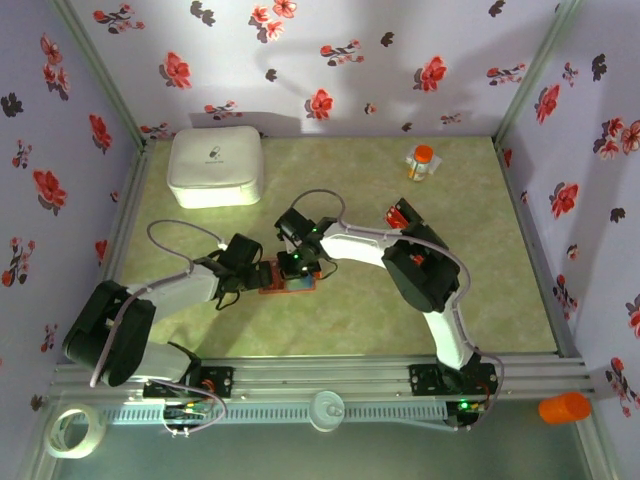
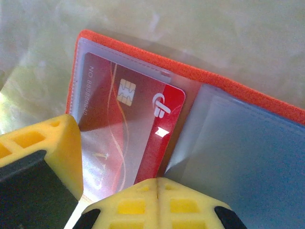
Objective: Put the credit cards into the card holder
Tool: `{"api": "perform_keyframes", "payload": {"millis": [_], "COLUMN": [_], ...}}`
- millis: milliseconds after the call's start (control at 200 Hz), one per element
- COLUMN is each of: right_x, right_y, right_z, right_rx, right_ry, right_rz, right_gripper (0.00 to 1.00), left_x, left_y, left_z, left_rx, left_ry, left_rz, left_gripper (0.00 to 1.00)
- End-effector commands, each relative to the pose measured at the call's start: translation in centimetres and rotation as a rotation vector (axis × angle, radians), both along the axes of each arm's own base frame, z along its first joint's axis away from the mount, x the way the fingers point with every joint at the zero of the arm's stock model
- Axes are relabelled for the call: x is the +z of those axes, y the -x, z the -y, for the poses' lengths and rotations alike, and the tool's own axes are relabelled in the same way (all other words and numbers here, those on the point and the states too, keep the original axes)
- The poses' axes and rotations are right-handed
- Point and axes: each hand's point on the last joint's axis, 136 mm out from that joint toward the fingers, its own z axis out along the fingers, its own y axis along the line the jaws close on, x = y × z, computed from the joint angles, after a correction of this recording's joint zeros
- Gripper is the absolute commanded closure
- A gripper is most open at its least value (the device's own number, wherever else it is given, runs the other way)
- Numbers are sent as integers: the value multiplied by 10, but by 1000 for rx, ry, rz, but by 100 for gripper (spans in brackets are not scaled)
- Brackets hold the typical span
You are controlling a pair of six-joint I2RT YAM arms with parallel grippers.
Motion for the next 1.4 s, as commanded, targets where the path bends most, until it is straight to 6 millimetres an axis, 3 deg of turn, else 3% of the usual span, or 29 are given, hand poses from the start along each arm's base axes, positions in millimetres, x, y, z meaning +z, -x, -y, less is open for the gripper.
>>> {"api": "perform_keyframes", "payload": {"millis": [0,180,345,595,1395], "right_x": [-16,-16,-17,-18,-15], "right_y": [9,9,10,11,12], "right_z": [3,7,11,13,-5], "right_rx": [28,28,28,26,95], "right_ry": [47,55,66,70,78], "right_rz": [-27,-22,-19,-18,-39], "right_gripper": [98,98,98,98,95], "left_x": [-14,8,19,1,-27], "left_y": [9,0,-5,-2,-4], "left_z": [-5,-2,-14,-29,0], "left_rx": [20,24,83,129,23], "left_ry": [3,31,42,16,77], "left_rz": [-44,1,12,-57,-136], "left_gripper": [0,0,0,0,0]}}
